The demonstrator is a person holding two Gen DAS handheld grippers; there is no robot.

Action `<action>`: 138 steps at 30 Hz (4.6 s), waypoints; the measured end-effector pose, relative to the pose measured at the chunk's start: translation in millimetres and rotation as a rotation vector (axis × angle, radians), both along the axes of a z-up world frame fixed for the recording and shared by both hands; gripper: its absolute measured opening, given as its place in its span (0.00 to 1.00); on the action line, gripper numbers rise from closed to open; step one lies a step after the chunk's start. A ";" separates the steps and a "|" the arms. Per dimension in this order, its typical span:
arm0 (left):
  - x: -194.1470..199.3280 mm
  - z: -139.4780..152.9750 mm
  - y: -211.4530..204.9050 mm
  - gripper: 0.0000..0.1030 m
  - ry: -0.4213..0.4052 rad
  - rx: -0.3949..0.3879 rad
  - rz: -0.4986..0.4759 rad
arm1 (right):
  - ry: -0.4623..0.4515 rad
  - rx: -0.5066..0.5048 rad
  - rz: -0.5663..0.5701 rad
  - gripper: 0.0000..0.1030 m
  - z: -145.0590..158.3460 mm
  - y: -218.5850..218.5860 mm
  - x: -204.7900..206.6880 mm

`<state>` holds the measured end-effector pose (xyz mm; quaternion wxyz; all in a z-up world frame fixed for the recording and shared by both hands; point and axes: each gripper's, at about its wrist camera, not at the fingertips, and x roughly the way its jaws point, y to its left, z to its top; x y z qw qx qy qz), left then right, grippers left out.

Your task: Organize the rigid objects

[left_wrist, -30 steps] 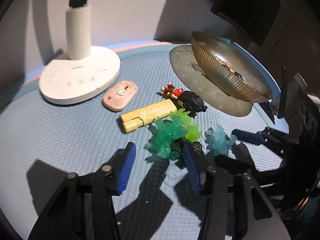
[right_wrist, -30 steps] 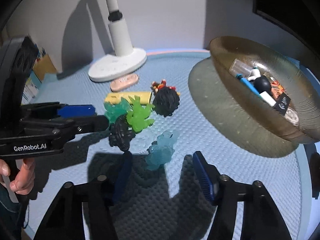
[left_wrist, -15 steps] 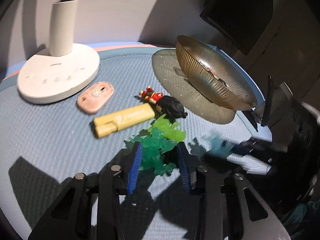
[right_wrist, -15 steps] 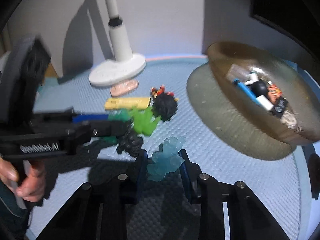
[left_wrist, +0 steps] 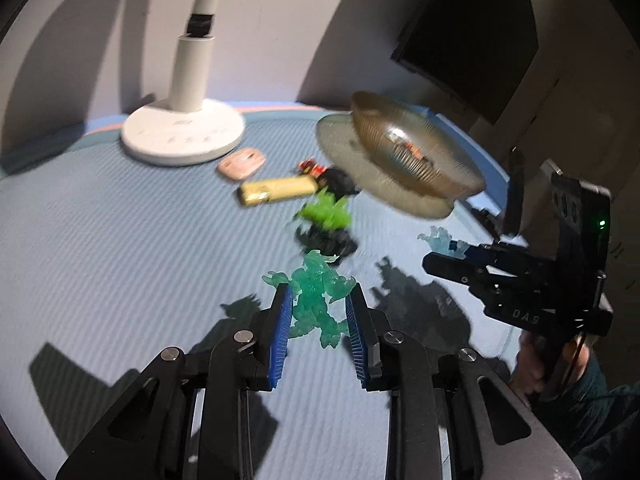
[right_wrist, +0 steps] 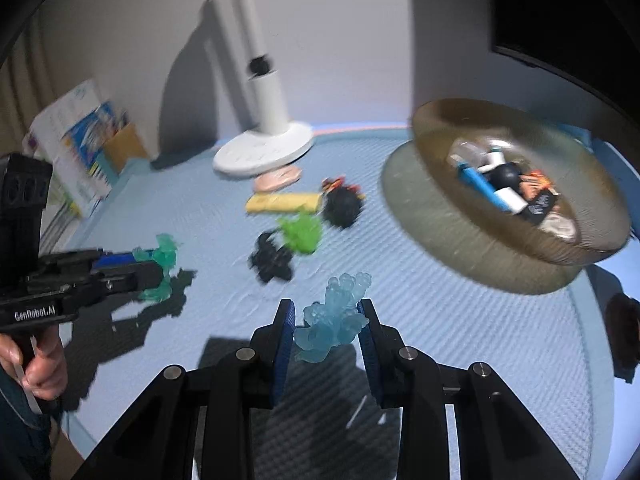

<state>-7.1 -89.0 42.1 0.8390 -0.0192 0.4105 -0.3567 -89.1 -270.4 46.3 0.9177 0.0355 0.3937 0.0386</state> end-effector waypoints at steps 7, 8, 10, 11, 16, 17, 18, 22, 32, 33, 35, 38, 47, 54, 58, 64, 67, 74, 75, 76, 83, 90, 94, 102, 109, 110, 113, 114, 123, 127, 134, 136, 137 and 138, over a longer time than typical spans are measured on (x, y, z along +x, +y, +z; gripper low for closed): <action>-7.1 -27.0 0.2 0.28 0.012 0.090 0.077 | 0.088 0.044 0.062 0.30 -33.6 5.8 1.6; -8.0 -27.2 -0.1 0.39 0.003 0.102 0.087 | 0.092 0.058 0.065 0.32 -35.6 3.3 1.4; -9.5 -30.4 0.2 0.51 -0.002 0.135 0.114 | 0.086 0.098 0.083 0.43 -35.0 -1.5 -3.2; -10.3 -32.5 0.1 0.60 0.002 0.142 0.112 | 0.082 0.117 0.089 0.57 -34.0 -3.0 -5.5; -15.1 -34.9 -7.9 0.64 -0.029 0.173 0.108 | 0.072 0.058 0.057 0.64 -34.7 6.1 -8.3; -15.2 -34.4 -11.9 0.64 -0.035 0.181 0.103 | 0.072 0.051 0.050 0.64 -35.0 8.0 -6.7; -15.7 -34.1 -15.8 0.64 -0.037 0.186 0.093 | 0.071 0.040 0.042 0.64 -34.7 10.8 -5.8; -20.3 -33.0 -30.1 0.64 -0.053 0.189 0.055 | 0.067 -0.056 0.016 0.38 -35.0 27.2 -4.3; -30.5 11.8 -48.4 0.46 -0.178 0.116 0.052 | -0.090 -0.078 -0.037 0.29 23.1 -2.5 -27.8; -30.1 22.8 -51.6 0.46 -0.197 0.096 0.045 | -0.120 -0.082 -0.068 0.29 36.3 -14.1 -29.7; -26.1 52.3 -67.3 0.46 -0.250 0.059 0.023 | -0.179 -0.087 -0.159 0.29 65.7 -44.5 -33.5; -13.4 88.3 -102.3 0.46 -0.305 0.028 -0.024 | -0.222 -0.063 -0.297 0.29 103.4 -96.5 -32.1; 60.5 85.3 -209.9 0.46 -0.172 0.033 -0.074 | -0.024 0.034 -0.489 0.28 96.6 -185.8 21.6; 67.7 64.0 -225.4 0.56 -0.096 0.010 -0.078 | 0.067 0.017 -0.546 0.35 70.2 -206.5 36.0; 63.4 71.3 -200.7 0.77 -0.104 -0.046 -0.032 | 0.012 0.032 -0.561 0.43 73.9 -206.4 23.7; 58.0 78.9 -132.8 0.77 -0.090 -0.082 0.073 | -0.036 0.022 -0.545 0.54 80.2 -184.8 10.0; 51.5 74.1 -87.5 0.77 -0.086 -0.084 0.156 | -0.046 0.029 -0.492 0.57 82.0 -159.4 9.2; 28.9 34.8 -6.3 0.77 -0.046 -0.001 0.355 | -0.009 0.056 -0.299 0.63 57.2 -85.0 21.5; 26.5 27.2 -1.2 0.77 -0.050 0.029 0.371 | 0.004 0.064 -0.274 0.66 47.3 -74.5 24.6; 23.8 17.9 3.2 0.77 -0.053 0.066 0.388 | 0.010 0.068 -0.260 0.67 39.8 -68.2 26.4; 25.8 -30.8 23.2 0.77 0.011 0.111 0.409 | 0.061 0.025 -0.190 0.69 -22.6 -31.1 33.0; 19.8 -41.2 12.9 0.83 -0.039 0.172 0.430 | 0.051 0.019 -0.185 0.86 -32.6 -32.0 31.6; 20.0 -43.2 1.3 0.90 -0.051 0.230 0.400 | 0.063 -0.013 -0.162 0.86 -35.6 -23.3 34.8; 21.3 -45.1 -0.1 0.94 -0.048 0.240 0.389 | 0.081 -0.009 -0.146 0.96 -38.3 -20.7 39.2; 22.3 -46.5 -4.8 0.96 -0.053 0.271 0.382 | 0.099 -0.012 -0.142 1.00 -39.6 -21.1 40.0; 22.2 -46.4 -5.0 0.96 -0.053 0.272 0.383 | 0.101 -0.018 -0.140 1.00 -39.9 -19.9 40.4; 22.3 -46.5 -4.9 0.96 -0.052 0.272 0.384 | 0.103 -0.019 -0.136 1.00 -40.2 -18.8 41.2; 22.2 -46.5 -5.0 0.96 -0.052 0.273 0.384 | 0.105 -0.013 -0.136 1.00 -40.0 -19.6 41.4; 15.3 -40.3 -10.8 0.96 -0.072 0.250 0.317 | 0.105 -0.002 -0.138 1.00 -32.7 -22.0 43.7; 7.3 -27.7 -33.5 0.96 -0.076 0.177 0.200 | 0.084 0.145 -0.146 0.91 -11.5 -34.2 49.9; 30.3 -29.6 -80.0 0.86 0.004 0.116 0.101 | 0.102 0.119 -0.125 0.60 4.6 -25.6 105.3; 34.4 -34.2 -87.6 0.80 0.005 0.135 0.094 | 0.109 0.112 -0.132 0.59 -0.1 -24.2 117.9; 35.1 -34.6 -91.0 0.78 -0.009 0.144 0.099 | 0.108 0.104 -0.138 0.58 -2.6 -24.5 124.0; 34.8 -34.1 -92.8 0.77 -0.019 0.148 0.099 | 0.108 0.094 -0.146 0.58 -5.0 -24.8 129.9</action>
